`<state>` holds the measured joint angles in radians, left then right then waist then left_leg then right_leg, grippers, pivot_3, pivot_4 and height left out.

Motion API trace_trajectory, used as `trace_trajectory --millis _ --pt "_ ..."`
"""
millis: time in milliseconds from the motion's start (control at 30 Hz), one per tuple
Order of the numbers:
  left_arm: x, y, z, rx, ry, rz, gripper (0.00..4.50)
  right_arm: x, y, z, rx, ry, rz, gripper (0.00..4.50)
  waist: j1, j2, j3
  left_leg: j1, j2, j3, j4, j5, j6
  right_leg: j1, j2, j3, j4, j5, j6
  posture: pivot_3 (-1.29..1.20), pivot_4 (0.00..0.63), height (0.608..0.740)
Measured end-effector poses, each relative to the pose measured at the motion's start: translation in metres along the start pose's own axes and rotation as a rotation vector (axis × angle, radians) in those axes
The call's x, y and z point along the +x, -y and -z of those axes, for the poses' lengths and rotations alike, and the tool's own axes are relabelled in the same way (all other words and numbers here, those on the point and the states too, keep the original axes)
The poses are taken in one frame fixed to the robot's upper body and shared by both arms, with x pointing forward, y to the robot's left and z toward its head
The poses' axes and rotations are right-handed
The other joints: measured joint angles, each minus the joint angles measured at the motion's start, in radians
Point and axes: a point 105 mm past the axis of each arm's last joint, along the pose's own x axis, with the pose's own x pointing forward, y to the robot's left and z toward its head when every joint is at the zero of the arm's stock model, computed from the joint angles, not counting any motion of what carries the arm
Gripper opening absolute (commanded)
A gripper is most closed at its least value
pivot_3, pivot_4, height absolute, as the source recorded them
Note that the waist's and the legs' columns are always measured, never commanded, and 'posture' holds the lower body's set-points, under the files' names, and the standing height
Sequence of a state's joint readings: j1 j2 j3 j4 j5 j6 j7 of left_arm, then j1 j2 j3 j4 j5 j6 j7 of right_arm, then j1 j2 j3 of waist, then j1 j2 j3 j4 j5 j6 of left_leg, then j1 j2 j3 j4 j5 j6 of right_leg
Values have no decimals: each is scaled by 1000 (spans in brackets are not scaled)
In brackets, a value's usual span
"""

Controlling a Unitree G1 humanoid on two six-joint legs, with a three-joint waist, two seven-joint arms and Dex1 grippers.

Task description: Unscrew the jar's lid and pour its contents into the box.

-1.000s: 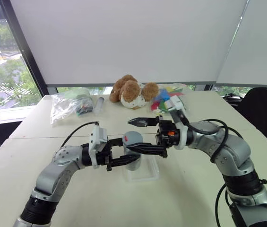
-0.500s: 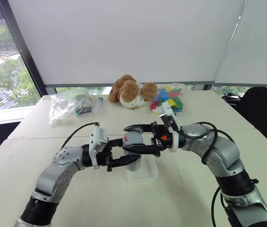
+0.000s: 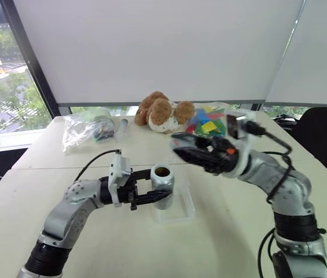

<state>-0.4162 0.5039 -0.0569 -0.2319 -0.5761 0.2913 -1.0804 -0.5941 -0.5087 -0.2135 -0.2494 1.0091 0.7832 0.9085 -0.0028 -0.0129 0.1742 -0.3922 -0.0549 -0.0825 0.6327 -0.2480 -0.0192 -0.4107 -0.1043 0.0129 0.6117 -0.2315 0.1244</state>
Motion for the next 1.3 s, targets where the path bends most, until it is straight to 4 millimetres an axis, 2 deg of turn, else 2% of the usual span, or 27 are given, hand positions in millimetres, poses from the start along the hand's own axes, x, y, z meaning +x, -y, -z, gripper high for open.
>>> trace_trajectory --millis 67,133,167,200,300,367,467,600,633,700,767,800,900,967,1067,1133,1200,1300 --pt "-3 -3 -1 3 -5 -13 2162 -34 20 10 -44 -24 182 2341 2 0 0 0 0 1 0 0 0 0 0 0 0 0 0 0 150 740" --pt "-6 -6 -3 9 -6 -28 2162 -82 40 23 -123 -80 393 2341 9 0 0 0 -1 2 0 0 0 0 0 0 0 0 0 0 150 740" --pt "-9 -8 -4 11 -11 -38 2162 -101 45 30 -150 -111 465 2341 10 0 0 0 -1 3 0 0 0 0 0 1 0 0 0 0 150 740" --pt "-13 -10 -5 7 -18 -46 2162 -130 50 41 -187 -162 553 2341 10 0 0 1 -1 5 0 0 0 0 1 1 0 0 0 0 150 740" --pt "-20 -13 -5 -22 -24 -63 2162 -184 55 62 -247 -239 717 2341 5 0 0 2 -1 6 0 0 0 1 1 1 1 0 0 0 150 740" --pt "-22 -14 -5 -38 -24 -67 2162 -210 57 76 -275 -287 790 2341 -5 1 0 3 -1 6 0 0 0 1 2 2 1 0 0 0 150 740" --pt "-22 -17 -4 -55 -22 -75 2162 -238 60 95 -292 -321 890 2341 -14 1 0 4 0 6 0 0 0 2 2 3 1 0 0 0 150 740" --pt "-23 -22 -5 -75 -15 -83 2162 -260 63 113 -279 -329 997 2341 -13 3 1 4 0 5 0 0 0 2 2 4 1 0 0 0 150 740" --pt "-23 -23 -4 -81 -17 -86 2162 -262 64 114 -278 -327 1011 2341 -13 3 1 4 0 5 0 0 0 2 2 4 1 0 0 0 150 740" --pt "-24 -25 -3 -90 -19 -89 2162 -261 66 111 -282 -315 1014 3408 -12 3 1 4 0 5 0 0 0 2 2 4 1 0 0 0 150 740" --pt "-23 -27 -5 -84 -16 -87 2162 -259 66 109 -271 -298 999 4259 -11 3 1 4 0 4 0 0 0 2 2 4 1 0 0 0 150 740" --pt "-22 -28 -6 -80 -14 -85 2162 -259 65 109 -260 -291 991 4475 -11 3 1 4 0 4 0 0 0 2 2 4 1 0 0 0 150 740" --pt "-22 -29 -6 -85 -16 -80 2162 -254 61 106 -243 -280 962 4475 -9 3 1 4 0 4 0 0 0 2 2 4 1 0 0 0 150 740" --pt "-24 -29 -6 -85 -29 -68 2162 -247 50 94 -261 -300 906 4475 -7 6 3 3 0 4 0 0 0 2 1 4 1 0 0 0 150 740" --pt "-32 -37 -8 -58 -68 -73 2162 -220 32 53 -356 -324 769 4475 -9 8 4 3 0 4 1 0 0 2 2 4 1 0 0 0 150 740" --pt "-35 -42 -7 -10 -96 -86 2162 -192 18 36 -418 -346 646 4475 -12 7 4 4 1 4 0 0 0 2 2 4 1 0 0 0 150 740" --pt "-39 -49 0 38 -144 -119 2162 -167 6 36 -414 -347 540 4475 -11 6 4 4 1 3 0 0 0 2 3 4 1 0 0 0 150 740" --pt "-46 -68 15 174 -259 -244 2162 -134 -14 61 -373 -419 333 4475 -5 6 4 3 1 3 1 0 0 2 2 4 1 0 0 0 150 740"
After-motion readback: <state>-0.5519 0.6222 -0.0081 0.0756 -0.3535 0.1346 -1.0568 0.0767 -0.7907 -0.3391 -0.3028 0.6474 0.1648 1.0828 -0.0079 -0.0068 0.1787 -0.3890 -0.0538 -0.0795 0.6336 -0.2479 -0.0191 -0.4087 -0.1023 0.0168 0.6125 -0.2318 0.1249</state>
